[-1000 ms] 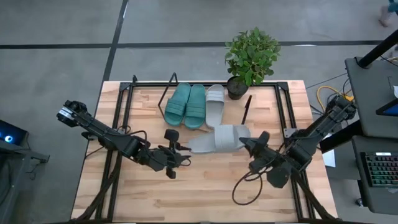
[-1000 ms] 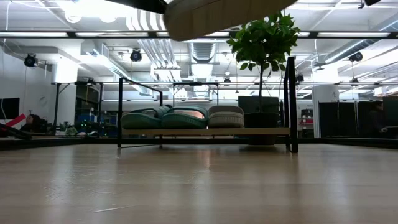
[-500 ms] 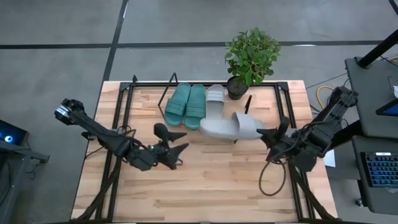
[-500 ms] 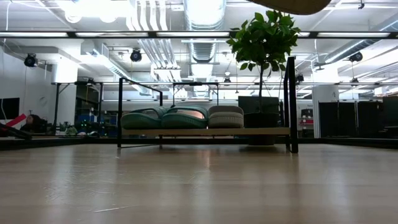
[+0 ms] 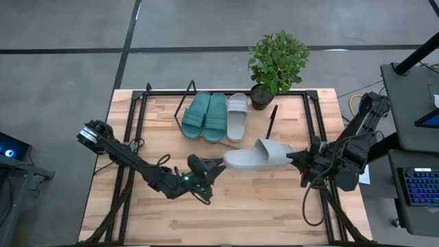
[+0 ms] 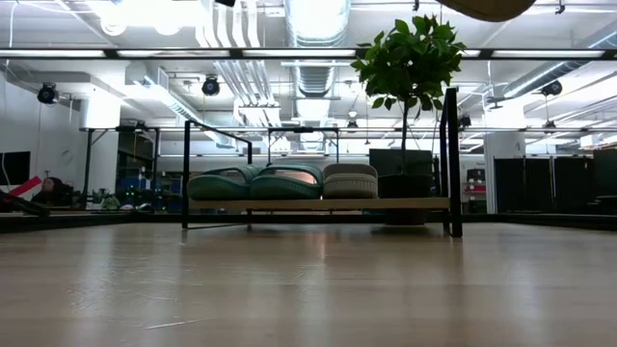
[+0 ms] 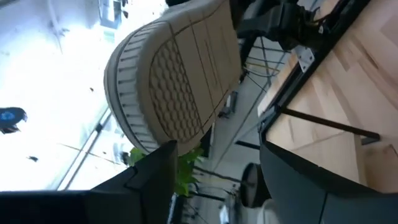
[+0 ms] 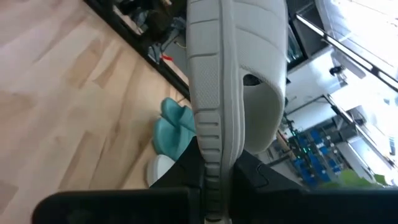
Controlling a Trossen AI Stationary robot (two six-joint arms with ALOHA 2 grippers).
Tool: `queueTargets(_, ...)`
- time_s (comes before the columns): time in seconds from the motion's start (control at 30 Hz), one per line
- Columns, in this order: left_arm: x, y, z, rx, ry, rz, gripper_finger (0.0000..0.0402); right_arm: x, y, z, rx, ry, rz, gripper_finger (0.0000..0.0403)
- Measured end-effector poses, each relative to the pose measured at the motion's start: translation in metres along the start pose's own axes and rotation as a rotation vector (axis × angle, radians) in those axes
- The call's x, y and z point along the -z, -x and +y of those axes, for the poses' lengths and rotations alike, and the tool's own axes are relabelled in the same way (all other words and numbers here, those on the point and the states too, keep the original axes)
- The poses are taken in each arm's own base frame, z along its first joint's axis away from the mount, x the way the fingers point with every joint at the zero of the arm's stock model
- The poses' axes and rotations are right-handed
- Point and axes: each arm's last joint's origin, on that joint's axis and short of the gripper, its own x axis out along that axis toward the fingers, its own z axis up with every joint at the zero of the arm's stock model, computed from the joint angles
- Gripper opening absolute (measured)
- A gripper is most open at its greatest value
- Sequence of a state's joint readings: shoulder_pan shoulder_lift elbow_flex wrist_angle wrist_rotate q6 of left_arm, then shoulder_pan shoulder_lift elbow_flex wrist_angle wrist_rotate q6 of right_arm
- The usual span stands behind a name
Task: Pick and place slides into the shelf
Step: Put the gray slipper on the shelf
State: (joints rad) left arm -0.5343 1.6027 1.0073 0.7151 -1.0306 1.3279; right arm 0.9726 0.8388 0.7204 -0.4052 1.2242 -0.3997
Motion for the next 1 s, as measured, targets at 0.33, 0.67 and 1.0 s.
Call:
queueTargets(0.33,0.000,0.004,0.017,-0.039,0.053,-0.013,0.0212,0.005,0.008,0.014,-0.066,0.012,-0.048,0.0024)
queueTargets(0.67,-0.002,0.004,0.006,0.063,0.086,-0.133,0.0212,0.007,0.008,0.016,-0.070,0.005,-0.046,0.0024)
queueTargets(1.0,-0.004,0.003,0.006,0.102,0.169,-0.228,0.0213,0.007,0.008,0.018,-0.109,0.004,-0.059,0.0024)
